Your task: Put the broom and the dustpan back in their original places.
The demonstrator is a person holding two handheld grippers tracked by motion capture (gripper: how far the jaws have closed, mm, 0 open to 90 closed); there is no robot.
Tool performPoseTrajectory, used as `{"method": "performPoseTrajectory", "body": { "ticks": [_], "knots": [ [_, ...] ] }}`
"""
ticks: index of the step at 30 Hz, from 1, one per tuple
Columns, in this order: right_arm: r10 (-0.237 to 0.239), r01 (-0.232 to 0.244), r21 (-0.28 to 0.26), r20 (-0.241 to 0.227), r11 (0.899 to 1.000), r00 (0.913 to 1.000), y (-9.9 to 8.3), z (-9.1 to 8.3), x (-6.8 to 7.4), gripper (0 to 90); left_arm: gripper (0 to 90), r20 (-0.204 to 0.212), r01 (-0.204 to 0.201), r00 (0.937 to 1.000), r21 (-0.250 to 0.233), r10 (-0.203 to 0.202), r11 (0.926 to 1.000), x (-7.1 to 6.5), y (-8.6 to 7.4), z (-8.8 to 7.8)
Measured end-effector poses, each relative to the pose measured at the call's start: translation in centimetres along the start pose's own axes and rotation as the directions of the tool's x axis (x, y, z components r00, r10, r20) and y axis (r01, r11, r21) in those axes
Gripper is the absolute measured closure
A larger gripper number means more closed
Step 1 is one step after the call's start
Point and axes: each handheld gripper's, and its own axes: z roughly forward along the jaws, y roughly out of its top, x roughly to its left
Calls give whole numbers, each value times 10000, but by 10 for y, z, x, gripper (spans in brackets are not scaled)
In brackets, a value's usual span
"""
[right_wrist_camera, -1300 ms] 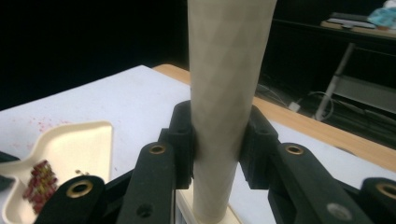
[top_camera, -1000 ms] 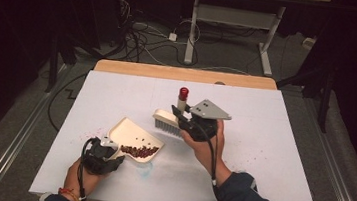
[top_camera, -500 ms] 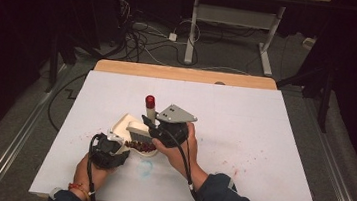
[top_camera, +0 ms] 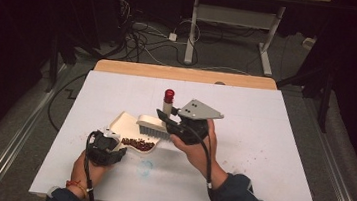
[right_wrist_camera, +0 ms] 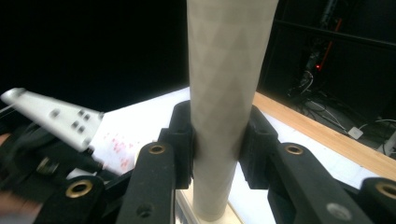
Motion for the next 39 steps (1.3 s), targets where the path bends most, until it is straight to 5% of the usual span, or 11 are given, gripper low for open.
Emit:
{"method": "performPoseTrajectory", "body": {
  "ticks": [5, 16, 24, 29, 39],
  "knots": [
    [-137, 134, 101, 319, 9999, 9994, -5, -41, -18, 701, 634, -170, 64, 9998, -23, -64, 10000, 3, 3, 2],
    [372, -414, 400, 1000, 9983, 9943, -25, -136, -58, 701, 634, -373, 189, 9991, -70, -192, 9998, 8, 6, 4],
    [423, -602, 1161, 1502, 9914, 9877, -43, -173, -74, 701, 633, -611, 386, 9973, -236, -400, 9990, 6, 10, 8],
    [326, -528, 1440, 1385, 9882, 9898, -50, -192, -80, 701, 633, -783, 559, 9952, -357, -586, 9978, 5, 14, 11],
    [489, -714, 2199, 1061, 9729, 9932, -61, -200, -86, 701, 634, -973, 757, 9920, -454, -799, 9961, 11, 25, 16]
  ]
}}
